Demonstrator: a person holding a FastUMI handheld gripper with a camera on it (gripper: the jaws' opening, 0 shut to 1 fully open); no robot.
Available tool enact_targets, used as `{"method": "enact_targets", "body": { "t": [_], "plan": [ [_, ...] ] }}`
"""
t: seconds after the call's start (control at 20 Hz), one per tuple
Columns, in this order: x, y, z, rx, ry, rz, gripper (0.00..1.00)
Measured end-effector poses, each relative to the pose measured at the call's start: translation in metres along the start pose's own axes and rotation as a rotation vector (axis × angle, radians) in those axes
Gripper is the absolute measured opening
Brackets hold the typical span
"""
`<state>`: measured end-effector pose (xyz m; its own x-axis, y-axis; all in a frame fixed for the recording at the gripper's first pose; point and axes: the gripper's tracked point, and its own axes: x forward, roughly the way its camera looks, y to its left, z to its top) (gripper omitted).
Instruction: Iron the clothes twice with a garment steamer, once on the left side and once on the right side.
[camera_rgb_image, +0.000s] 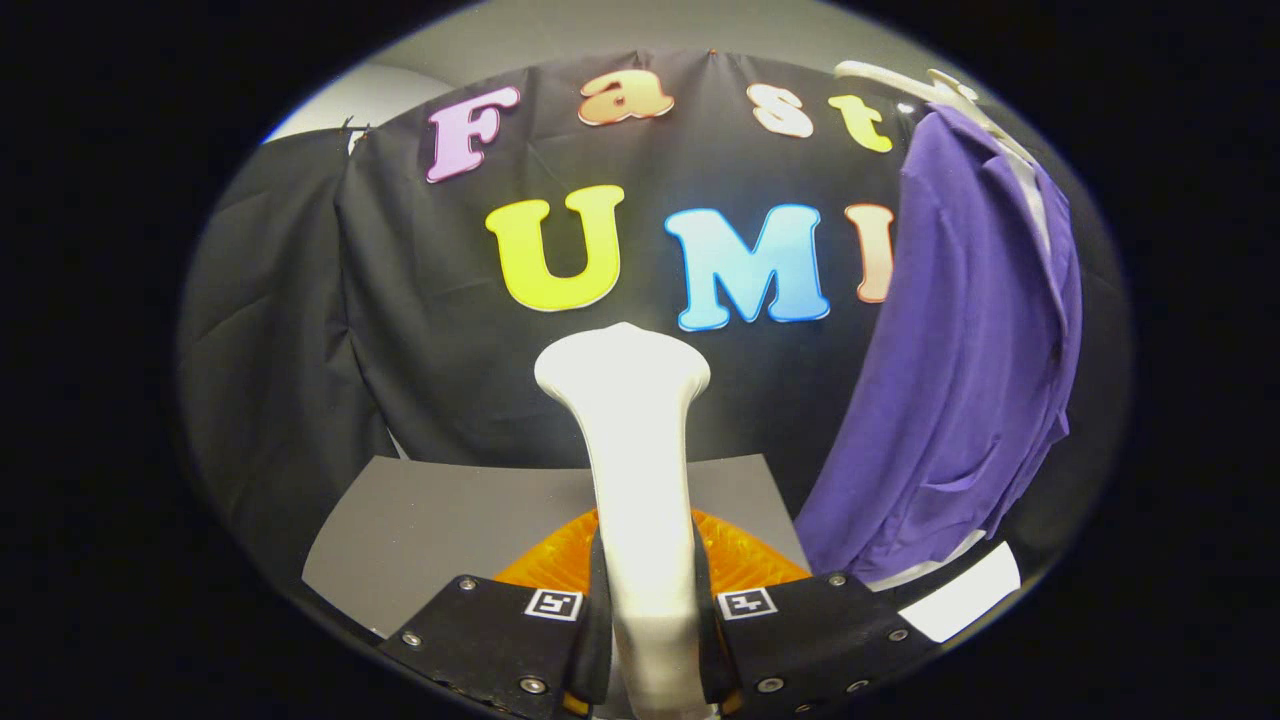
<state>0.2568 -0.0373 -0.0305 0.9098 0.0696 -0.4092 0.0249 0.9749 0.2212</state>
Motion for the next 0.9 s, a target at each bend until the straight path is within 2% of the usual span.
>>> {"method": "enact_targets", "body": {
  "t": [0.2, 0.4, 0.6, 0.9],
  "plan": [
    [-0.047, -0.025, 0.007, -0.064, -0.049, -0.032, 0.35],
    [-0.09, -0.041, 0.03, -0.018, -0.16, 0.009, 0.35],
    [-0.13, -0.074, 0.049, 0.028, -0.282, 0.006, 0.35],
    [-0.183, -0.133, 0.059, -0.002, -0.364, -0.081, 0.34]
  ]
}}
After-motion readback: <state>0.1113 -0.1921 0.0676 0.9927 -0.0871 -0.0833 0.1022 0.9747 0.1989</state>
